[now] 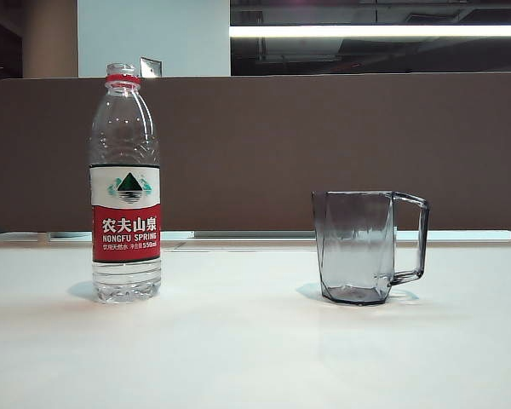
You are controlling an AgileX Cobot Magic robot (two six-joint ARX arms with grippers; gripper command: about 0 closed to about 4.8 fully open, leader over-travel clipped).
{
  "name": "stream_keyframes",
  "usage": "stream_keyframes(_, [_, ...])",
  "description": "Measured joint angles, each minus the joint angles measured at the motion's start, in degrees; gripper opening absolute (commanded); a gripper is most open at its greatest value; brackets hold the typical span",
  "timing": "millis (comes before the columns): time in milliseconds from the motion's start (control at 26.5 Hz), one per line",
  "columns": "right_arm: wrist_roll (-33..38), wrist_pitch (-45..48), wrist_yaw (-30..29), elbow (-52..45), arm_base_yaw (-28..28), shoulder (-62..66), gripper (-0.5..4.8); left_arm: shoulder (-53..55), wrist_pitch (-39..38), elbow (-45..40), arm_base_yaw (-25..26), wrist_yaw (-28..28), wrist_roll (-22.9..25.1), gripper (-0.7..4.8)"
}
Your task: Pick up the mineral water bottle with the left hand on the table and pour water into the mug until it's half full.
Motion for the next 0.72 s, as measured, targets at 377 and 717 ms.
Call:
stream_keyframes(377, [0.0, -0.9, -7.1, 12.1, 3.6, 16.4, -0.03, 18.5, 4.8, 6.9, -13.9, 0.2, 0.0, -0.05])
stream_keyframes(717, [-0.3, -10.5, -0.9, 15.5, 23.1, 20.3, -0.02, 21.4, 6.6, 7.1, -18.6, 0.2, 0.0, 1.75])
